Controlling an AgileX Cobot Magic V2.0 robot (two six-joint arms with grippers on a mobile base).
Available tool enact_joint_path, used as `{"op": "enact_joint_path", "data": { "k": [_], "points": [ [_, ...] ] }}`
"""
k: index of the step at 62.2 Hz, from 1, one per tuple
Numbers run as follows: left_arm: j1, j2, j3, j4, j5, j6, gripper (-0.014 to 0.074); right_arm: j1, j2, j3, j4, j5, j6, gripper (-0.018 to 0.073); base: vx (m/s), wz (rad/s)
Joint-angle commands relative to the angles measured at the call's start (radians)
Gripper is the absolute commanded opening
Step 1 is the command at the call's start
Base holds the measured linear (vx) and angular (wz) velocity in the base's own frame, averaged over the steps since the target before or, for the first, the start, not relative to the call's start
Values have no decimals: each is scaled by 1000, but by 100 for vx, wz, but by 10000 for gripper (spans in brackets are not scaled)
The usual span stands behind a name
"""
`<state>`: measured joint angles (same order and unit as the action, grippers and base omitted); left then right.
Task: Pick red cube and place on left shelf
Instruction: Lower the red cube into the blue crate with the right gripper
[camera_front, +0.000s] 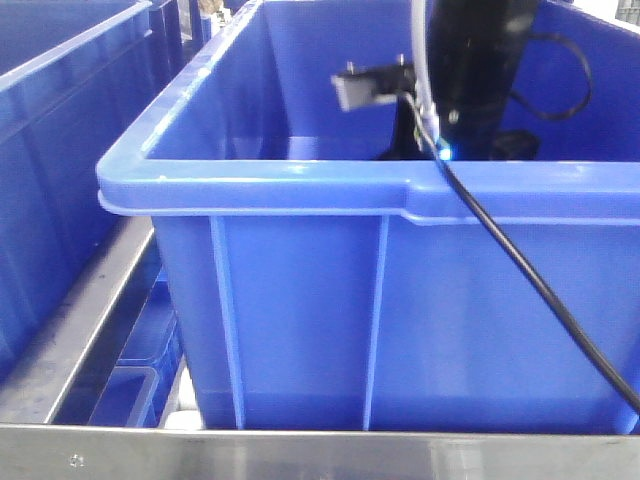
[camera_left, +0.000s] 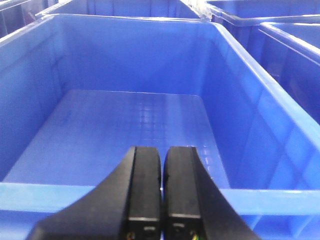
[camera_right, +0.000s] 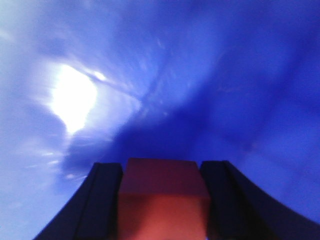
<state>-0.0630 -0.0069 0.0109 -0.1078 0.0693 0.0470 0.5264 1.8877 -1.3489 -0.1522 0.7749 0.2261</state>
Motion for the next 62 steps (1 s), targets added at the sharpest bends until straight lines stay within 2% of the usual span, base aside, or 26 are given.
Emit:
{"op": "enact_joint_path", "data": {
  "k": [1,10,25,30,47,62],
  "points": [
    [0,-16,24,-5,-77,-7,102,-10,-44,-32,-8,-14,-8,113,0,0],
    [0,-16,24,-5,-77,-7,102,-10,-44,-32,-8,-7,-8,160,0,0],
    [0,-16,24,-5,-77,-7,102,-10,-45,-32,-8,18,-8,498,0,0],
    [0,-16,24,-5,-77,-7,102,-10,-49,-32,-9,19,-8,554,0,0],
    [0,-16,24,-5,-77,-7,102,-10,-108,-34,-24,15,-8,573,0,0],
    [0,-16,24,-5,-77,-7,102,-8,-259,-25,-24,-42,-9,572,0,0]
  ]
}}
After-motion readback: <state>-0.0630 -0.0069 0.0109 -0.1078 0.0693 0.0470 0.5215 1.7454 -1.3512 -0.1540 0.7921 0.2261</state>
